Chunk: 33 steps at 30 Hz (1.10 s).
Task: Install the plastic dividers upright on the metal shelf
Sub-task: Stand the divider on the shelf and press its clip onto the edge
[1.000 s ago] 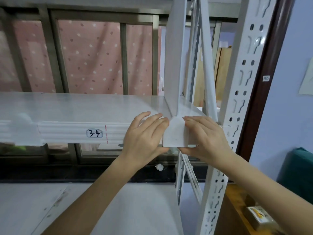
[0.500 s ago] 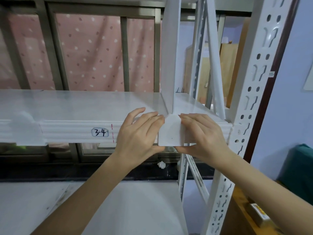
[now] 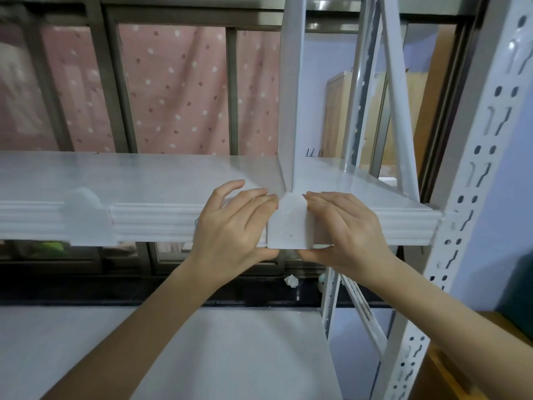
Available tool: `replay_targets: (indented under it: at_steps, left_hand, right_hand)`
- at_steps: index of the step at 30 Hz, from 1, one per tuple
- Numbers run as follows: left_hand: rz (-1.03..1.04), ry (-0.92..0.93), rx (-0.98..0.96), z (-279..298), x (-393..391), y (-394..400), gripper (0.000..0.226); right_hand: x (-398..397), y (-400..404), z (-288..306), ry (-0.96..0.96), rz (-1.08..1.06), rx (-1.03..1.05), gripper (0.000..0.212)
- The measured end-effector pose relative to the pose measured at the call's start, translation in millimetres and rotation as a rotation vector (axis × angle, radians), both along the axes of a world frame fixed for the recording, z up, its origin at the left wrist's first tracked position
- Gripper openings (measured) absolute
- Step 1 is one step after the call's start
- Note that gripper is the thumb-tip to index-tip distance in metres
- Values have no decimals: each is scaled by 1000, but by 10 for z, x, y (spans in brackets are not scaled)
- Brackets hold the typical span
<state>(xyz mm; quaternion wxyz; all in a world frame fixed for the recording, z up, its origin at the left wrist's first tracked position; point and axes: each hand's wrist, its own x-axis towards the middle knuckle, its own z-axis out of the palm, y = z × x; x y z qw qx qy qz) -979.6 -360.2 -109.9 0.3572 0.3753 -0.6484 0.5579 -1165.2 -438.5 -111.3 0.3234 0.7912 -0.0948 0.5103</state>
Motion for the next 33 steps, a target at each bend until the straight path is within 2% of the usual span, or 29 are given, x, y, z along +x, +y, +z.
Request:
replay_targets:
  at_steps: [11,20,33]
  left_hand:
    - [3,11,31,16,355,110,35]
    - [-7,20,63,26,603,210,37]
    - [-25,53,100,21,745,275,36]
  right_hand:
    - [344,145,-8,-22,-9,-7,48]
    - [593,220,-18,-9,8,-9,57]
    - [776,349,-19,-39,-72,21,48]
